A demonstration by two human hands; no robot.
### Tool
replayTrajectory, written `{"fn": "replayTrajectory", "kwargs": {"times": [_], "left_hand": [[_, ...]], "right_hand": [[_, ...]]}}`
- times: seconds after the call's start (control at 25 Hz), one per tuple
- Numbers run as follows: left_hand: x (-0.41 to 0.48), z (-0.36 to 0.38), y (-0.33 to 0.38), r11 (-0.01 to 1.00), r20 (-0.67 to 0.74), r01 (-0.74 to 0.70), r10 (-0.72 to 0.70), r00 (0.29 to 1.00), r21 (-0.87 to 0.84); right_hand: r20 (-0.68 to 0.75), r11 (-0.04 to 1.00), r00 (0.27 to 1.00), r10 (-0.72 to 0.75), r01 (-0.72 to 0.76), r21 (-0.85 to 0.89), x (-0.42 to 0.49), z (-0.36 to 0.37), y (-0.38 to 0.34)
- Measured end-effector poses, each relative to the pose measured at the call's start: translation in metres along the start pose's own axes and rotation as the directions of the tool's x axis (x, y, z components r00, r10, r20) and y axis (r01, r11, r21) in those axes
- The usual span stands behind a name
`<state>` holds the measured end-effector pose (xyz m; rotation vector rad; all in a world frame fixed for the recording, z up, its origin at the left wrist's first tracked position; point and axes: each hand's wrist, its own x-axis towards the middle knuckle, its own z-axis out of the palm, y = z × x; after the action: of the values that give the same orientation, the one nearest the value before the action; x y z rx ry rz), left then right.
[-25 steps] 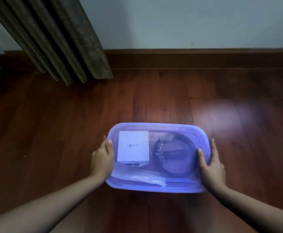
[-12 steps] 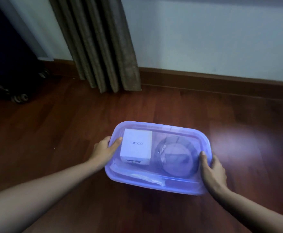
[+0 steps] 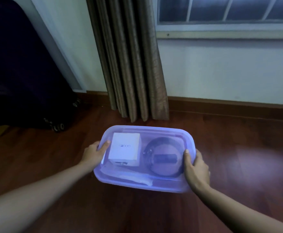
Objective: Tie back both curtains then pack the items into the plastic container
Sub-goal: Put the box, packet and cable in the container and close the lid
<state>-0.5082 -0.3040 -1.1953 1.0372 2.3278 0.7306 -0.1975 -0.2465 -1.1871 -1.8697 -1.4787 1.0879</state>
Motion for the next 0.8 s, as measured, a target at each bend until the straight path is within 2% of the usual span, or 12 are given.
{"fn": "replayTrajectory", "kwargs": {"times": [0.2,0.48,0.8], "left_hand": [[0.022,-0.037,-0.007,0.999,-0.072,-0.01,0.007,0.997,-0.037],[0.078,-0.053,-0.086,0.991,-0.085,0.037,-0.048,0.995,-0.129],[0.143,-0.12,-0.152,0.987,-0.067,0.114,-0.122,0.99,-0.113]], "right_hand": [[0.047,0.999,0.999,-0.026,0.025,0.027,0.003,0.021,-0.038],[0.202,0.994,0.973,-0.11,0.111,0.005,0.02,0.119,-0.039],[0.24,0.999,0.97,-0.036,0.039,-0.007,0.004,0.231,-0.084]]}}
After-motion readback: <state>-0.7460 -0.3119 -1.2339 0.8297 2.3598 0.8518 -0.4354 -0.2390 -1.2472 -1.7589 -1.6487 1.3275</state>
